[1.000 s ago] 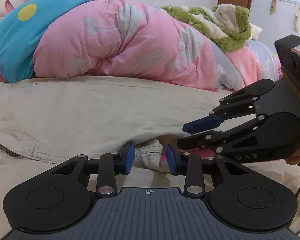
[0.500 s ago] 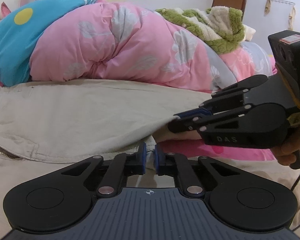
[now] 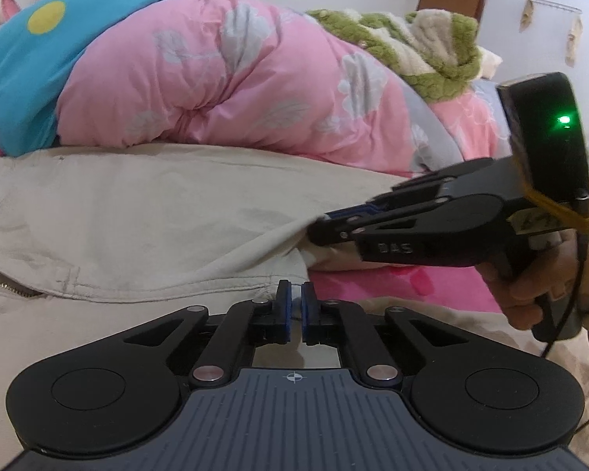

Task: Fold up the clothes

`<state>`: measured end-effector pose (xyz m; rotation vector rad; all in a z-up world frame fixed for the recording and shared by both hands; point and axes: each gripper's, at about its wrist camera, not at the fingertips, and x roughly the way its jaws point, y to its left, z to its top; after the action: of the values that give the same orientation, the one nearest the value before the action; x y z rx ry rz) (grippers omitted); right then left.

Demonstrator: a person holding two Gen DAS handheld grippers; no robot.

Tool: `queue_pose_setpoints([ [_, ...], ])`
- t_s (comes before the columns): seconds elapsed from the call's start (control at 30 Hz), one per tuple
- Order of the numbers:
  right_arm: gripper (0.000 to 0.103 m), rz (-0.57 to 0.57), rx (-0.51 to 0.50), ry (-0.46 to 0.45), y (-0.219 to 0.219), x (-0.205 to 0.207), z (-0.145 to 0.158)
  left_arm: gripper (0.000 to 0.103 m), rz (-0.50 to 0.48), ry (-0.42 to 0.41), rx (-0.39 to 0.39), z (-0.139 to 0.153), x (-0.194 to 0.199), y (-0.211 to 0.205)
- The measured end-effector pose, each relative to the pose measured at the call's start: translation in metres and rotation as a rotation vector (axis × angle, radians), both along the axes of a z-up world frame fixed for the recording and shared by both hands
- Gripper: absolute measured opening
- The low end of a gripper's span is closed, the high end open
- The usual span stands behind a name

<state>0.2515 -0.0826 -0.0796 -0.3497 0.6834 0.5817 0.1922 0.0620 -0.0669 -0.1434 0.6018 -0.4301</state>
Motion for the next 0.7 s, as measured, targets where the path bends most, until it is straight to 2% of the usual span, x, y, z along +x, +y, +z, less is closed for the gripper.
queue_pose_setpoints([
  [0.13, 0.008, -0.002, 0.046, 0.023, -0.008, -0.002, 0.005, 0.017, 0.005, -0.003, -0.012, 0.001, 0.001, -0.001],
  [0.2, 0.009, 0.000, 0.057, 0.028, -0.011, -0.006, 0.009, 0.037, 0.005, -0.012, -0.003, 0.000, 0.002, -0.004],
  [0.33, 0.012, -0.011, 0.073, 0.032, -0.019, -0.016, 0.012, 0.040, 0.018, -0.013, 0.027, -0.003, 0.008, -0.011],
  [0.43, 0.019, -0.020, 0.085, 0.036, -0.025, -0.024, 0.015, 0.037, 0.033, -0.008, 0.043, -0.007, 0.012, -0.012],
  [0.5, 0.022, -0.025, 0.094, 0.038, -0.030, -0.029, 0.017, 0.017, 0.048, -0.016, 0.051, -0.009, 0.013, -0.011],
  [0.57, 0.023, -0.025, 0.091, 0.030, -0.034, -0.034, 0.019, 0.009, 0.056, -0.029, 0.041, -0.007, 0.011, -0.009],
  [0.7, 0.023, -0.014, 0.065, 0.001, -0.038, -0.036, 0.018, 0.005, 0.066, -0.060, 0.019, -0.001, 0.006, -0.004],
])
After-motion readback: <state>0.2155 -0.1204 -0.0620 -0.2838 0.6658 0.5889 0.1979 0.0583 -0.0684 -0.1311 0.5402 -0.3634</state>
